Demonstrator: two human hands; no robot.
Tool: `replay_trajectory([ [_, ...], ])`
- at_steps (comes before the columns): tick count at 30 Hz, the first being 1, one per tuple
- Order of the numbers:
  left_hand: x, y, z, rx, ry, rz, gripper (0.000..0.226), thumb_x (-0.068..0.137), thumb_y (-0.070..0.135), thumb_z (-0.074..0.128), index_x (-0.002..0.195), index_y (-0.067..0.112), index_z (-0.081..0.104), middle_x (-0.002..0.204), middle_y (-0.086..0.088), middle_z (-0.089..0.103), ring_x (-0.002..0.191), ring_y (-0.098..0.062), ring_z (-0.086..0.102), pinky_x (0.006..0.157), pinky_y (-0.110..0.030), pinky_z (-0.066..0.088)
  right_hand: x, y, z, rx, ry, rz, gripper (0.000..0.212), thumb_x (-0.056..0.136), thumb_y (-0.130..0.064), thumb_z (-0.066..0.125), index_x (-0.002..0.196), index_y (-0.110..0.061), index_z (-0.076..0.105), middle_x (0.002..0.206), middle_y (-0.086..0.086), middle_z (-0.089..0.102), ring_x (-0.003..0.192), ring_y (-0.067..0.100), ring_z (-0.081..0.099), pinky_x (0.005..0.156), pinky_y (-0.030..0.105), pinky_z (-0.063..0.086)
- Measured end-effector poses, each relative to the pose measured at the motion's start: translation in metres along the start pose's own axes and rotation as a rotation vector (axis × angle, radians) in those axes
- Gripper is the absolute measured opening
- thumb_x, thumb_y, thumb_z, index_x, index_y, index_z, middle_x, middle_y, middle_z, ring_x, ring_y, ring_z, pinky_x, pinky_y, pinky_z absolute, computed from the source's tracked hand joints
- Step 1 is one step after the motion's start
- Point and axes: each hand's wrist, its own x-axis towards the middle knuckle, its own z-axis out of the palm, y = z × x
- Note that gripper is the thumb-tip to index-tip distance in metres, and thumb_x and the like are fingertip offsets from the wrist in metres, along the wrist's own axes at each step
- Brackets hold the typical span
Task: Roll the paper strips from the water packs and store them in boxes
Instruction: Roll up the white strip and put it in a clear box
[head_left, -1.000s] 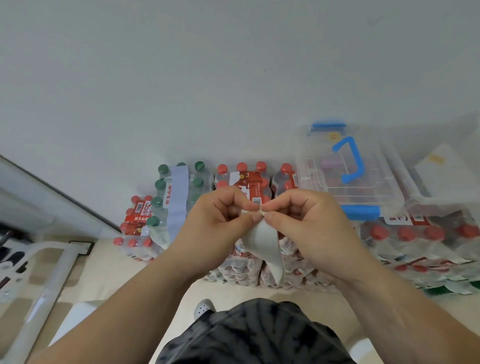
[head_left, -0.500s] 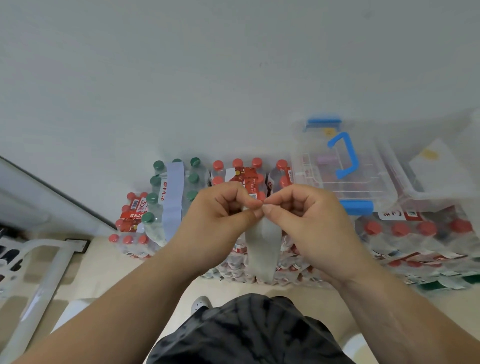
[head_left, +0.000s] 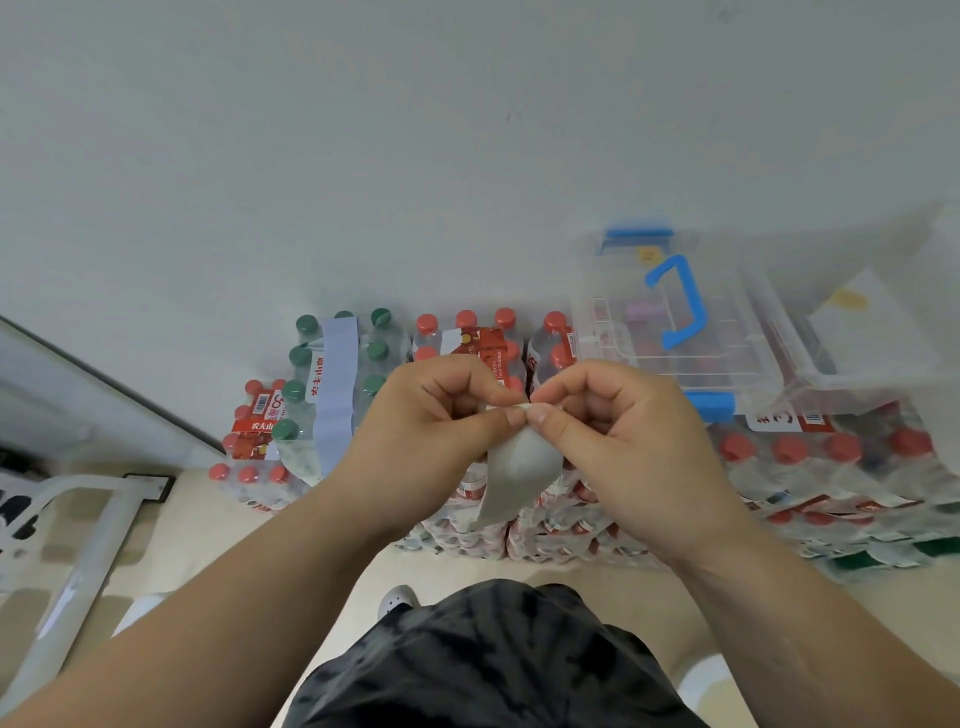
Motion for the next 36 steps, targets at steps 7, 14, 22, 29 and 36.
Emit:
replay_trajectory([
  [7, 0.003, -0.002, 0.002, -0.096, -0.019, -0.045, 0.014, 0.079, -0.014, 0.071, 0.072, -0.003, 0.065, 0.069, -0.015, 0.067, 0.067, -0.023, 0.064, 0.061, -0.029, 0.056, 0.001, 0.000, -0.006, 0.103, -0.017, 0.026, 0.019, 0.084, -0.002, 0.076, 0.081, -0.021, 0.077, 0.078, 0.018, 0.069, 0.072, 0.036, 0.065, 0.067, 0.046, 0.058],
  [14, 0.002, 0.000, 0.000, 0.012, 0.020, -0.021, 0.019, 0.078, -0.013, 0.071, 0.070, 0.004, 0.070, 0.080, -0.027, 0.064, 0.075, -0.028, 0.059, 0.072, -0.047, 0.053, -0.001, 0.007, 0.004, 0.208, -0.005, 0.043, 0.017, 0.087, -0.004, 0.075, 0.087, -0.020, 0.078, 0.086, 0.011, 0.076, 0.088, 0.036, 0.070, 0.086, 0.053, 0.060],
  [22, -0.003, 0.004, -0.001, 0.042, 0.003, -0.047, 0.007, 0.083, -0.002, 0.073, 0.077, 0.000, 0.069, 0.083, -0.030, 0.067, 0.075, -0.035, 0.061, 0.078, -0.064, 0.052, -0.005, 0.006, 0.006, 0.197, 0.013, 0.002, 0.017, 0.086, -0.004, 0.077, 0.085, -0.021, 0.079, 0.084, 0.005, 0.077, 0.084, 0.028, 0.073, 0.080, 0.042, 0.063],
  [29, -0.007, 0.001, -0.004, 0.032, -0.004, -0.038, 0.017, 0.082, -0.008, 0.072, 0.074, 0.007, 0.073, 0.084, -0.025, 0.071, 0.077, -0.031, 0.067, 0.080, -0.048, 0.059, -0.005, 0.005, 0.002, 0.112, -0.062, -0.006, 0.014, 0.086, -0.010, 0.078, 0.088, -0.023, 0.078, 0.082, 0.007, 0.074, 0.080, 0.032, 0.069, 0.069, 0.040, 0.060],
  [36, -0.011, 0.003, -0.008, 0.144, 0.021, 0.034, 0.013, 0.085, -0.002, 0.073, 0.083, 0.011, 0.074, 0.079, -0.012, 0.071, 0.074, -0.034, 0.067, 0.068, -0.045, 0.059, -0.004, 0.004, 0.005, 0.115, -0.037, 0.043, 0.005, 0.088, -0.019, 0.077, 0.092, -0.021, 0.077, 0.081, 0.004, 0.077, 0.079, 0.028, 0.073, 0.074, 0.051, 0.061],
])
